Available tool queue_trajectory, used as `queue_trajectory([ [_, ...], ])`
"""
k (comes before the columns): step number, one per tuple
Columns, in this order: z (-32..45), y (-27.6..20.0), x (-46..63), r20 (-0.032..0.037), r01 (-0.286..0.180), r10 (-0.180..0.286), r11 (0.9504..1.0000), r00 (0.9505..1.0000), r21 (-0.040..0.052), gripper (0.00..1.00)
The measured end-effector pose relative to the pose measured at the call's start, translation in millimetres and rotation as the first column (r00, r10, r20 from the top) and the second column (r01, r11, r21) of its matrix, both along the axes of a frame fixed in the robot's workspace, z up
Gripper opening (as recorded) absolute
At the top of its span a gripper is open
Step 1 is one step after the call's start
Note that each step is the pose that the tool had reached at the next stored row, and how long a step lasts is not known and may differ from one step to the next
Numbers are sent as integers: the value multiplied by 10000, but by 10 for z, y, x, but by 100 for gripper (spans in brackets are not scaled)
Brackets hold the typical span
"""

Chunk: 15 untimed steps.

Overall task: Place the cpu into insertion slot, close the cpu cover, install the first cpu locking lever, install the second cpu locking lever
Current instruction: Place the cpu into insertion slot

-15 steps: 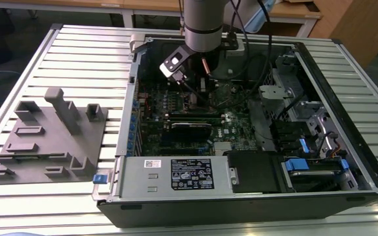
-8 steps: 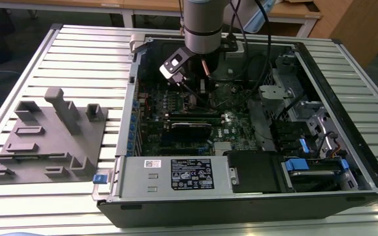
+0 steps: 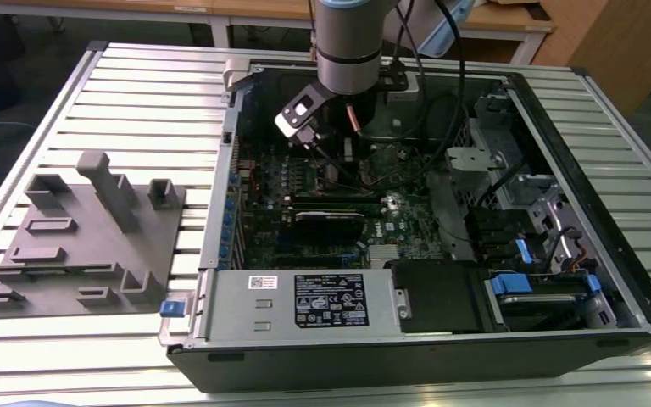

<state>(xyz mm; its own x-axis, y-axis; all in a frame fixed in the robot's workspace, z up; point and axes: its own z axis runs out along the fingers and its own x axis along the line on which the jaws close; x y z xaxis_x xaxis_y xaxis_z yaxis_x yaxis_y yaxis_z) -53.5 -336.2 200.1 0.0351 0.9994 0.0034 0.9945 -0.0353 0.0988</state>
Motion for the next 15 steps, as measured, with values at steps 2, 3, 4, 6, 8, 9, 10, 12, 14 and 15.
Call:
queue_trajectory([
  [2, -8, 3, 0, 1, -1, 1, 10000, 10000, -4, 54],
  [3, -12, 5, -1, 1, 0, 0, 10000, 10000, -11, 54],
  [4, -16, 6, -2, 0, -1, 1, 10000, 10000, -21, 54],
  [6, -25, 6, -2, 1, -1, 1, 10000, 10000, -40, 54],
  [8, -29, 7, -3, 0, -1, 1, 10000, 10000, -73, 54],
  [9, -29, 6, -3, -2, -1, 1, 10000, 10000, -81, 54],
  [10, -32, 7, -3, 0, -2, 2, 10000, 10000, -80, 54],
  [12, -40, 7, -4, 2, -1, 1, 10000, 10000, -78, 54],
  [14, -44, 7, -4, 0, -1, 1, 10000, 10000, -81, 54],
  [15, -48, 8, -4, 1, -1, 1, 10000, 10000, -85, 54],
])
